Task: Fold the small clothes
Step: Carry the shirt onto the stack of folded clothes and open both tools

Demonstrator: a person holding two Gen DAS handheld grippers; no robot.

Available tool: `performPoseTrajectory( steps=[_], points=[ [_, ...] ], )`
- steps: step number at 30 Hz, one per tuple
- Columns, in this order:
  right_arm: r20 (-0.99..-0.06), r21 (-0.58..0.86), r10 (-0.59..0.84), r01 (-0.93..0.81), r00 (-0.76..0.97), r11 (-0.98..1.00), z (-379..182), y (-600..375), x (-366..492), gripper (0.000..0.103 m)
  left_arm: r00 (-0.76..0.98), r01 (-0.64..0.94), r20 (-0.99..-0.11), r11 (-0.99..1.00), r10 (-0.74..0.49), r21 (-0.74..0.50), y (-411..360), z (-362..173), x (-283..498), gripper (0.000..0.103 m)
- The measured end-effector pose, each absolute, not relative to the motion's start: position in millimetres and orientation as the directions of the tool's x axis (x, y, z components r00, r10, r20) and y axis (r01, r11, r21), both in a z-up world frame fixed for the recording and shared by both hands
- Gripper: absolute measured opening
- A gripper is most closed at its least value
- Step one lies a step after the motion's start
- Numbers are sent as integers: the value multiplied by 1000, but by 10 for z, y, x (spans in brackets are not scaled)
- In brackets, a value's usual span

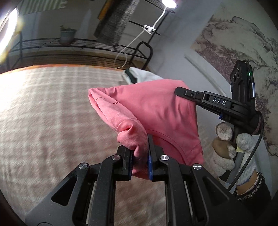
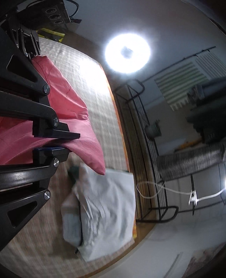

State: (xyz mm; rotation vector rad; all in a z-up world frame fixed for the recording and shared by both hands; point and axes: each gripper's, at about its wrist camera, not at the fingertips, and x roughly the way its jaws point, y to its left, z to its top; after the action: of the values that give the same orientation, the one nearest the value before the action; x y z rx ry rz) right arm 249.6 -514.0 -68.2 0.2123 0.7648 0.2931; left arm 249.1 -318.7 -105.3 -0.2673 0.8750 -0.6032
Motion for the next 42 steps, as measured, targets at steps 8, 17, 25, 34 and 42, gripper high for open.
performPoseTrajectory(
  steps=[8,17,25,34,42],
  points=[
    [-591,274,291,-151,752,950,-320,-5877,2816,4,525,445,-587,786,-617,-429,-3842,-802,2987,11],
    [-540,243,247,-132,804,961,-203,-6522,3621,4,557,485,-559,787,-614,-382,-4638,-853,3701,11],
    [-562,258,221,-85,797,962,-602,-7040,4166,4,519,444,-624,808,-584,-387,-4987,-1373,4092,11],
    [-645,224,106,55,756,973,-1013,-7350,4344,32,475,424,-690,829,-546,-364,-4953,-1603,4088,13],
    [-678,102,49,28,733,994,-1015,-7281,4033,32,460,440,-713,833,-530,-335,-4839,-1611,3914,27]
  ],
)
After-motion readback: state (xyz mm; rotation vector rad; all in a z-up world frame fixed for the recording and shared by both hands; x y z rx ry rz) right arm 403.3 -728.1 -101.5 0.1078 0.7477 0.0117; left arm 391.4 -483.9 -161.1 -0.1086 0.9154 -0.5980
